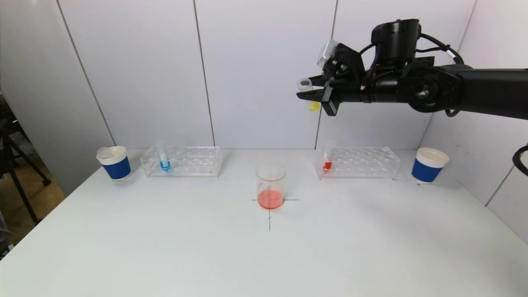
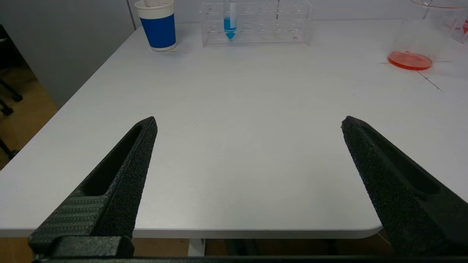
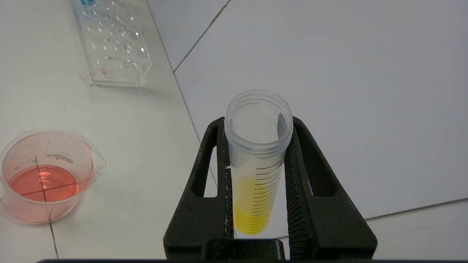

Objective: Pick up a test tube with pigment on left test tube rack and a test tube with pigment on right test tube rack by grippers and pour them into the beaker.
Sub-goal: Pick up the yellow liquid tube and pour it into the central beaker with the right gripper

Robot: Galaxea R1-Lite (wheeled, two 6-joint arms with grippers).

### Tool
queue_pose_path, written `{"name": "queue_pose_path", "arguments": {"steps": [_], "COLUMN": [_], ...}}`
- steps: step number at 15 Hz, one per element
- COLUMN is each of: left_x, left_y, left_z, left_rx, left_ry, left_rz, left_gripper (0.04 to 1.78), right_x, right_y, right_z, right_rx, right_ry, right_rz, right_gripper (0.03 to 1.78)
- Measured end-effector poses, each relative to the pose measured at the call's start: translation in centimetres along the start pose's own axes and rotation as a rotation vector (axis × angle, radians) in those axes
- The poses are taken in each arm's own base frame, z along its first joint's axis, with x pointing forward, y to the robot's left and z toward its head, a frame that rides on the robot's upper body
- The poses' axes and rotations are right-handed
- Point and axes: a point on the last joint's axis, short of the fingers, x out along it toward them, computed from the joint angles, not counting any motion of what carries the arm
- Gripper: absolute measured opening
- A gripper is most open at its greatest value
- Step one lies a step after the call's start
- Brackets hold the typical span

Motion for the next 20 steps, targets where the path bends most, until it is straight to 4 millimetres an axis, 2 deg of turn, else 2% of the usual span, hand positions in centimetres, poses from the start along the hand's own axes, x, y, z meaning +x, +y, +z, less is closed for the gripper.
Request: {"name": "queue_pose_path", "arguments": {"steps": [7, 12, 20], "left_x": [0.0, 0.0, 0.0], "left_y": [0.0, 0.0, 0.0], "left_z": [0.0, 0.0, 0.0], "left_rx": [0.0, 0.0, -0.001], "left_ry": [0.0, 0.0, 0.0], "left_rz": [-0.001, -0.002, -0.001], "left_gripper": [1.76, 1.76, 1.76], "right_x": [3.1, 4.7, 5.1], "right_y": [3.0, 5.9, 8.8], "right_z": [-1.6, -4.2, -6.9], "right_rx": [-0.192, -0.378, -0.581], "right_ry": [-0.084, -0.137, -0.189], "right_rz": [0.141, 0.124, 0.053], "right_gripper": [0.47, 0.47, 0.47]}}
